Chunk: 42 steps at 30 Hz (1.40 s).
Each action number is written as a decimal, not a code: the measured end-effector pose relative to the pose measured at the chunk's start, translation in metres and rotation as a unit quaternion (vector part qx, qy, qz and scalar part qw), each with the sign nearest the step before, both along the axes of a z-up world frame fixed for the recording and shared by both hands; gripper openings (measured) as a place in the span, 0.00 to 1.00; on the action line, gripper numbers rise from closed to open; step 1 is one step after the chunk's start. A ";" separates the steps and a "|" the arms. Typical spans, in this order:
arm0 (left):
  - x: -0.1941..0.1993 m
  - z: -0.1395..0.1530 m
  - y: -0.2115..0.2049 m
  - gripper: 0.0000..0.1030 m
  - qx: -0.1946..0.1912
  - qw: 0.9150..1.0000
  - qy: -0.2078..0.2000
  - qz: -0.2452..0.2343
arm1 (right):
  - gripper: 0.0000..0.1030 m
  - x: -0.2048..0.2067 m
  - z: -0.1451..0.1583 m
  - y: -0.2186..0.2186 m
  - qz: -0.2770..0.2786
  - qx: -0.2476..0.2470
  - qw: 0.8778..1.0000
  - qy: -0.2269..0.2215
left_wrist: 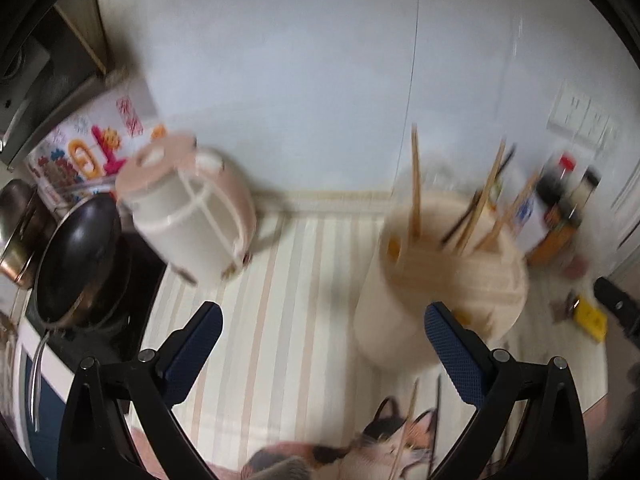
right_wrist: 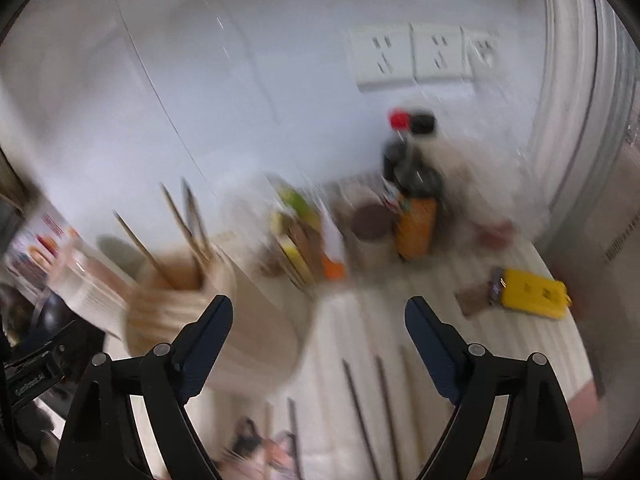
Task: Organize utensils
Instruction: 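Move both open tools back down to the remaining chopsticks, then grasp a light chopstick with the left tool while the right tool grasps a dark chopstick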
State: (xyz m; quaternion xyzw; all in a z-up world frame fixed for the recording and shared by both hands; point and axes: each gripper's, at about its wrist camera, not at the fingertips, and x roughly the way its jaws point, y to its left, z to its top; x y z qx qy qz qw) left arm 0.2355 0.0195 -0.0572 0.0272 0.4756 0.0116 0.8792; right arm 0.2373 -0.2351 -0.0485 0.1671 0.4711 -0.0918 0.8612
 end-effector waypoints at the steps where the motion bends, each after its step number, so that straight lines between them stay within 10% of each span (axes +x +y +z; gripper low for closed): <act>1: -0.004 -0.009 -0.002 1.00 0.001 1.000 0.010 -0.001 | 0.87 -0.003 -0.008 -0.002 0.002 -0.001 1.000 0.012; 6: -0.021 -0.079 -0.017 1.00 0.007 0.995 0.094 -0.019 | 0.83 -0.018 -0.064 -0.007 0.021 0.018 0.995 0.095; 10: -0.030 -0.136 -0.031 0.98 -0.009 0.985 0.171 -0.036 | 0.53 -0.025 -0.109 -0.003 0.048 0.031 0.986 0.158; 18: -0.047 -0.205 -0.065 0.68 -0.001 0.964 0.254 -0.080 | 0.34 -0.035 -0.173 0.007 0.088 0.044 0.967 0.234; 28: -0.052 -0.210 -0.069 0.05 -0.006 0.965 0.253 -0.074 | 0.34 -0.022 -0.211 0.013 0.106 0.037 0.953 0.282; 36: -0.046 -0.206 -0.021 0.05 -0.028 0.964 0.263 -0.007 | 0.07 -0.033 -0.221 0.025 0.114 0.002 0.947 0.301; 42: -0.049 -0.203 -0.012 0.10 -0.039 0.963 0.265 -0.023 | 0.06 -0.056 -0.223 0.039 0.123 0.044 0.941 0.313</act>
